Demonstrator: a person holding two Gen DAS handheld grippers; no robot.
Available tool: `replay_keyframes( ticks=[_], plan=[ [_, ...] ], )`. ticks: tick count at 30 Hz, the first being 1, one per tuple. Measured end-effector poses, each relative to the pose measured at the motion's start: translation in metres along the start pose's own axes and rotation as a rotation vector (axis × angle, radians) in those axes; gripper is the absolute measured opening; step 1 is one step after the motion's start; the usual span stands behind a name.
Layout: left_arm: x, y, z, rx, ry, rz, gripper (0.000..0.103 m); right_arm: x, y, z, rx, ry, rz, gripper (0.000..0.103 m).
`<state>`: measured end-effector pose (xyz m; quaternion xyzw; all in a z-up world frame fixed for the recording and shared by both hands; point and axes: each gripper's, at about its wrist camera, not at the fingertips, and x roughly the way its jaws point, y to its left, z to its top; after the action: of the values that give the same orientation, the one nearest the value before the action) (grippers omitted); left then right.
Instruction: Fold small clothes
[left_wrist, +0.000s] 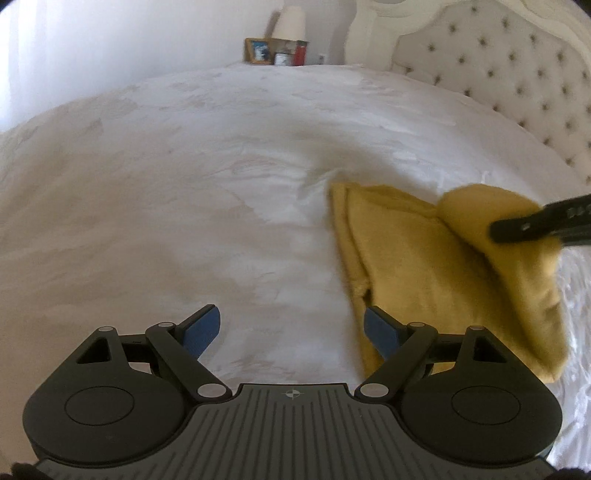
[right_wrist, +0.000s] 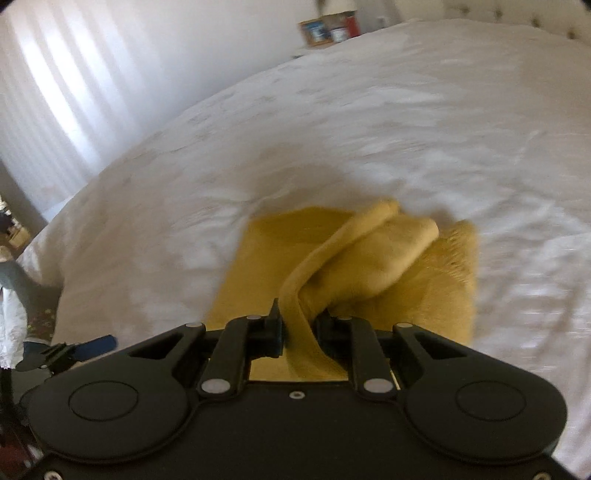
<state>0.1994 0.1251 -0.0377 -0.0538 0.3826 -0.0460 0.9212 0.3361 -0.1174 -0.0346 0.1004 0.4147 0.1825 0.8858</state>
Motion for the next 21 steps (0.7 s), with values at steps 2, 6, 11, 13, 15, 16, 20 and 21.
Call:
replay_keyframes(
  ticks=[2,6,11,13,15,16,20,21],
  plan=[
    [0.002,0.005,0.002,-0.019,0.003,0.009,0.085,0.014,0.014,-0.003,-0.013,0.005,0.000,0.023],
    [-0.001,0.012,0.002,-0.044,0.003,0.017,0.085,0.034,0.033,-0.009,-0.036,0.018,-0.015,0.023],
    [-0.002,0.016,0.001,-0.054,0.005,0.018,0.085,0.048,0.046,-0.015,-0.094,0.049,-0.057,0.028],
    [-0.001,0.018,0.001,-0.055,0.008,0.015,0.085,0.048,0.048,-0.015,-0.090,0.065,-0.029,0.034],
    [-0.001,0.020,0.001,-0.061,0.012,0.010,0.085,0.041,0.052,-0.016,-0.096,0.048,0.030,0.038],
    [0.000,0.020,0.000,-0.063,0.014,0.010,0.085,0.033,0.052,-0.015,-0.090,0.032,0.079,0.038],
    [0.000,0.021,-0.001,-0.069,0.019,0.010,0.085,-0.002,0.045,-0.009,-0.051,-0.048,0.179,0.038],
    [0.001,0.021,-0.001,-0.068,0.020,0.010,0.085,-0.009,0.042,-0.008,-0.048,-0.066,0.175,0.038]
  ],
)
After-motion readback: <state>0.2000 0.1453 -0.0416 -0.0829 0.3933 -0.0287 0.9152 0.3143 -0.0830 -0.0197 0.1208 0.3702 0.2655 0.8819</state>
